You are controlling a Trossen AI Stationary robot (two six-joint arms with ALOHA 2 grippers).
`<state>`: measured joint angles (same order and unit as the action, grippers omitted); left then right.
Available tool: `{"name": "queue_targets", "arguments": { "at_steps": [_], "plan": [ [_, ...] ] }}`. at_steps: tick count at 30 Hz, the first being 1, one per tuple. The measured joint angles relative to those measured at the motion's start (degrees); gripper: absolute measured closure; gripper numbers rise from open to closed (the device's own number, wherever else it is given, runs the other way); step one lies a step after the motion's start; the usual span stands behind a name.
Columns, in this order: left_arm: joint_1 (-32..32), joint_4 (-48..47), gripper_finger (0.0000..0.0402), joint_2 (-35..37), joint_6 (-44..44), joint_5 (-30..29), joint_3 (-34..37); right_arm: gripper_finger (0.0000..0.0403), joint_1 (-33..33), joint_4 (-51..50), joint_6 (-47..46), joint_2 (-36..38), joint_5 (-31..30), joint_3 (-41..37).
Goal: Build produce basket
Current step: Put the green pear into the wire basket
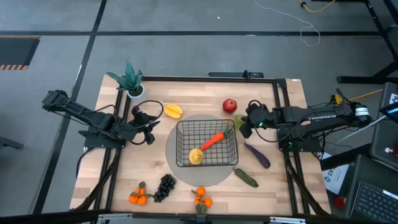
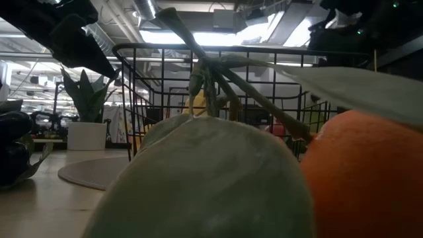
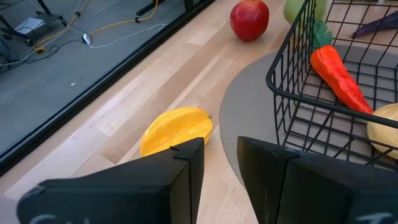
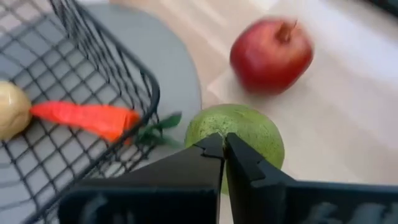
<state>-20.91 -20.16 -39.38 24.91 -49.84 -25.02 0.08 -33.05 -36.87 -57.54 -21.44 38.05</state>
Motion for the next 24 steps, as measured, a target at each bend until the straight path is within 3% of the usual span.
{"name": "queue_targets", "arguments": {
  "at_steps": [10, 24],
  "plan": [
    [0.00, 0.00, 0.0315, 0.02, -0.02, 0.00, 0.00, 0.0403, 0.00, 0.73, 4.52, 0.05, -14.51, 4.19],
    [0.00, -0.02, 0.0315, 0.00, -0.02, 0.00, 0.00, 0.0403, 2.66, 14.54, 20.60, 0.07, -13.21, 8.66]
  ]
}}
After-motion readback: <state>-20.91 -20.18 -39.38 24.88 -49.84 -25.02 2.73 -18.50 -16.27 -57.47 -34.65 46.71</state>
